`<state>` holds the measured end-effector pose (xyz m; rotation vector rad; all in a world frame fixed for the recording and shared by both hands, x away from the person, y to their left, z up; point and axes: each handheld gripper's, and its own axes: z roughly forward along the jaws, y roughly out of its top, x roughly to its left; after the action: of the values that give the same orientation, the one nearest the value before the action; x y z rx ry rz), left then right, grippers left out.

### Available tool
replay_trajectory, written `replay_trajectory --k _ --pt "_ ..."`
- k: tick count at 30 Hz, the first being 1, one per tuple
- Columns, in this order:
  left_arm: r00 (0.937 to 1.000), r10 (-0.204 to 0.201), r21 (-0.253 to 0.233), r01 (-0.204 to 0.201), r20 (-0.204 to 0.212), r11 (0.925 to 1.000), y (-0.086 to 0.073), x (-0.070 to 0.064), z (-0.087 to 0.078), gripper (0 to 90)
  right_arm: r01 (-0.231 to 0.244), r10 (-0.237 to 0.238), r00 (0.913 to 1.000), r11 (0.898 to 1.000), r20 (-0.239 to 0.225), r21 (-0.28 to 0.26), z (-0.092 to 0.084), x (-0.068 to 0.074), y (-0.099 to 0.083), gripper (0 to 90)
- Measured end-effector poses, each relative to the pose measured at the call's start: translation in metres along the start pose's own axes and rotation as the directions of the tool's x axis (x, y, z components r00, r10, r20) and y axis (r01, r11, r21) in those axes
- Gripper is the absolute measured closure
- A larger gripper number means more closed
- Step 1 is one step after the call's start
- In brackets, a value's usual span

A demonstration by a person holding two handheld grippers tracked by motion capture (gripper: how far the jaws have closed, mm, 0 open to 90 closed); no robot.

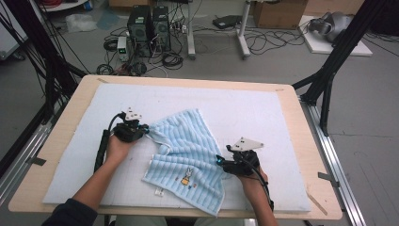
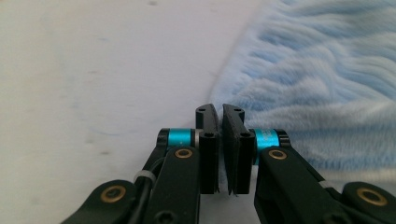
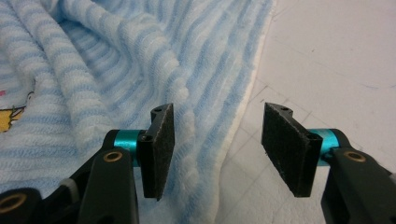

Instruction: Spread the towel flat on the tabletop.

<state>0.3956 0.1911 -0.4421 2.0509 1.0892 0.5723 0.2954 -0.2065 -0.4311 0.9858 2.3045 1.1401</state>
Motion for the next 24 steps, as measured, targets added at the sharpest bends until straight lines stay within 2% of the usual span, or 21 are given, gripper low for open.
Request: replay_trajectory --k 1,3,4,5,6,7,8,10,12,14,16,17,18,20,21,22,23,24 --pt "0.9994 -0.022 -0.006 0.022 -0.025 0.9997 0.001 0.006 0.0 84.7 0.003 -0.003 1.0 1.0 0.002 -0.001 0.0 -0.001 0.0 44.0" --pt "0.995 -0.075 -0.056 0.071 -0.066 0.9959 0.0 0.014 0.001 84.7 -0.004 0.004 1.0 1.0 0.003 0.003 0.0 -0.001 0.0 44.0" --pt "0.9913 -0.108 -0.066 0.103 -0.075 0.9925 -0.003 0.021 0.004 83.8 -0.007 0.007 1.0 1.0 0.005 0.003 0.0 -0.002 -0.001 43.9" --pt "0.9913 -0.108 -0.066 0.103 -0.075 0.9925 -0.003 0.021 0.004 81.3 -0.007 0.007 1.0 1.0 0.005 0.003 0.0 -0.002 -0.001 43.9" --pt "0.9893 -0.128 -0.063 0.124 -0.07 0.9903 -0.005 0.024 0.005 81.3 -0.013 0.013 0.9999 1.0 0.002 0.002 0.0 -0.002 -0.001 44.0" --pt "0.985 -0.159 -0.064 0.155 -0.067 0.9859 -0.006 0.025 0.006 75.0 -0.011 0.011 0.9999 1.0 0.006 -0.001 0.001 -0.003 -0.001 44.0" --pt "0.9792 -0.198 -0.068 0.195 -0.044 0.9785 -0.007 0.028 0.005 58.4 -0.013 0.013 0.9999 1.0 0.006 -0.003 0.002 -0.004 -0.001 44.0" --pt "0.9785 -0.204 -0.079 0.201 -0.032 0.9764 -0.006 0.027 0.005 56.3 -0.016 0.016 0.9999 1.0 0.003 0.0 0.002 -0.004 0.0 44.0" --pt "0.9797 -0.2 -0.102 0.199 0.0 0.9746 -0.005 0.025 0.001 46.0 -0.016 0.016 0.9999 1.0 0.0 -0.002 0.005 -0.003 0.002 43.9" --pt "0.9814 -0.192 -0.107 0.191 0.01 0.9757 -0.004 0.024 -0.001 43.9 -0.012 0.012 0.9999 1.0 -0.002 -0.004 0.006 -0.003 0.003 43.8" --pt "0.9827 -0.179 -0.131 0.184 0.046 0.9742 -0.005 0.02 -0.006 38.6 -0.009 0.009 1.0 1.0 -0.002 -0.006 0.008 -0.003 0.004 43.4" --pt "0.9834 -0.163 -0.156 0.174 0.08 0.9724 -0.006 0.015 -0.011 37.6 -0.01 0.01 0.9999 1.0 -0.009 -0.01 0.01 -0.004 0.005 43.5" --pt "0.9834 -0.163 -0.156 0.174 0.08 0.9724 -0.006 0.015 -0.011 36.6 -0.01 0.01 0.9999 1.0 -0.009 -0.01 0.01 -0.004 0.005 43.5" --pt "0.982 -0.142 -0.176 0.163 0.124 0.9708 -0.008 0.01 -0.015 35.0 -0.012 0.012 0.9998 1.0 -0.014 -0.017 0.014 -0.008 0.01 43.5" --pt "0.9796 -0.101 -0.188 0.134 0.174 0.9731 -0.009 0.006 -0.02 34.5 -0.011 0.011 0.9998 1.0 -0.015 -0.021 0.016 -0.009 0.013 43.4" --pt "0.9784 -0.091 -0.206 0.129 0.186 0.9699 -0.01 0.004 -0.022 34.3 -0.011 0.011 0.9998 1.0 -0.019 -0.024 0.018 -0.01 0.016 43.2" --pt "0.9784 -0.091 -0.206 0.129 0.186 0.9699 -0.01 0.004 -0.022 32.4 -0.011 0.011 0.9998 1.0 -0.019 -0.024 0.018 -0.01 0.016 43.2" --pt "0.9757 -0.086 -0.216 0.13 0.202 0.9676 -0.009 0.002 -0.025 32.4 -0.008 0.007 0.9998 1.0 -0.017 -0.025 0.021 -0.012 0.019 41.7"
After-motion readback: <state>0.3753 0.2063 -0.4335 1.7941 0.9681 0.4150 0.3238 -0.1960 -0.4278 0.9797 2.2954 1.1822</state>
